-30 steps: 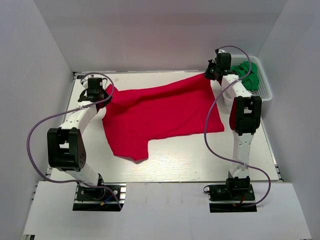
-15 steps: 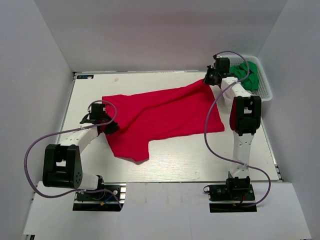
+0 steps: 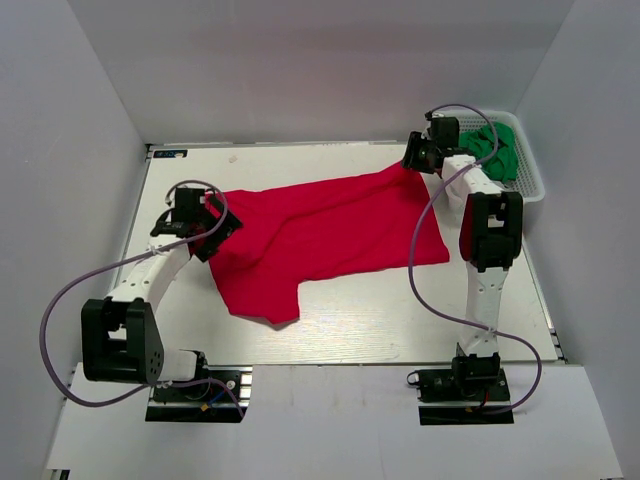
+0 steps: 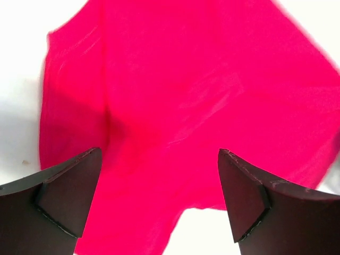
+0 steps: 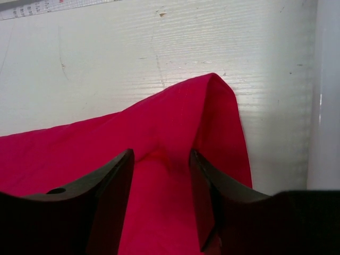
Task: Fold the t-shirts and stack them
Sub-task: Fold the flattened tshirt in 1/3 of the way
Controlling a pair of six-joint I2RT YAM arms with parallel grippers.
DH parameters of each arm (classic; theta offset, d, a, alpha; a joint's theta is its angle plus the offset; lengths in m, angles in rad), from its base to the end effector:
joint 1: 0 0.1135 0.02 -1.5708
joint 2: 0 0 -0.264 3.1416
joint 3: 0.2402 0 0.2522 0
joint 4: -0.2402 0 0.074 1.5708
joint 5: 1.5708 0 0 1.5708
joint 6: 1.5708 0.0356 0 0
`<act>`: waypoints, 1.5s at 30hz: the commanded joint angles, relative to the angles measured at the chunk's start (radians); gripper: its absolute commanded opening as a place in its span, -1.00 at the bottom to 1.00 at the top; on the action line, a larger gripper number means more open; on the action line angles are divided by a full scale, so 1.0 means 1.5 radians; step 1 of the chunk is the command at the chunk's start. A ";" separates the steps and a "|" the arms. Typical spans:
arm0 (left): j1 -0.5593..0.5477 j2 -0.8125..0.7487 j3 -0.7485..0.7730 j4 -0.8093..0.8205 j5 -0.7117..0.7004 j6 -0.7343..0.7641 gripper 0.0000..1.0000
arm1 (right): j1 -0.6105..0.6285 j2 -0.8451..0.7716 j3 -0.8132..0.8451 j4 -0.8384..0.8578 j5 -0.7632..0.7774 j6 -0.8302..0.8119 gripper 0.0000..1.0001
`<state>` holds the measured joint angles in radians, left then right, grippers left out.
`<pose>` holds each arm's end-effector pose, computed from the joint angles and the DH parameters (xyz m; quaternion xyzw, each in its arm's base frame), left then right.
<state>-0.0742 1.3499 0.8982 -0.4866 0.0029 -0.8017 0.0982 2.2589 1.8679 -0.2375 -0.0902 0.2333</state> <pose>0.2728 -0.0204 0.2297 -0.3377 0.8884 -0.1331 0.2811 0.5227 0.0547 0.2152 0.0397 0.8895 0.1144 0.4406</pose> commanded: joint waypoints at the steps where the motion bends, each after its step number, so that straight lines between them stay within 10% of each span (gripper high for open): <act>1: 0.000 -0.019 0.060 0.003 -0.024 0.010 1.00 | 0.001 -0.065 0.008 0.002 0.005 -0.014 0.06; 11: 0.000 0.111 0.149 0.062 -0.009 0.022 1.00 | 0.018 -0.109 0.017 -0.043 0.110 -0.046 0.14; 27: 0.014 0.491 0.454 0.116 0.020 0.052 1.00 | 0.071 0.129 0.206 -0.072 0.027 -0.007 0.17; 37: 0.043 0.589 0.523 0.017 -0.089 0.058 1.00 | 0.042 0.172 0.198 -0.079 0.103 0.042 0.81; 45: 0.078 0.635 0.574 0.009 -0.089 0.094 1.00 | 0.013 0.186 0.190 -0.049 -0.007 0.076 0.81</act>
<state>0.0010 2.2513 1.7451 -0.4072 -0.0692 -0.7082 0.1406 2.5088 2.1395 -0.3222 -0.0364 0.3286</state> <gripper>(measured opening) 0.997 0.902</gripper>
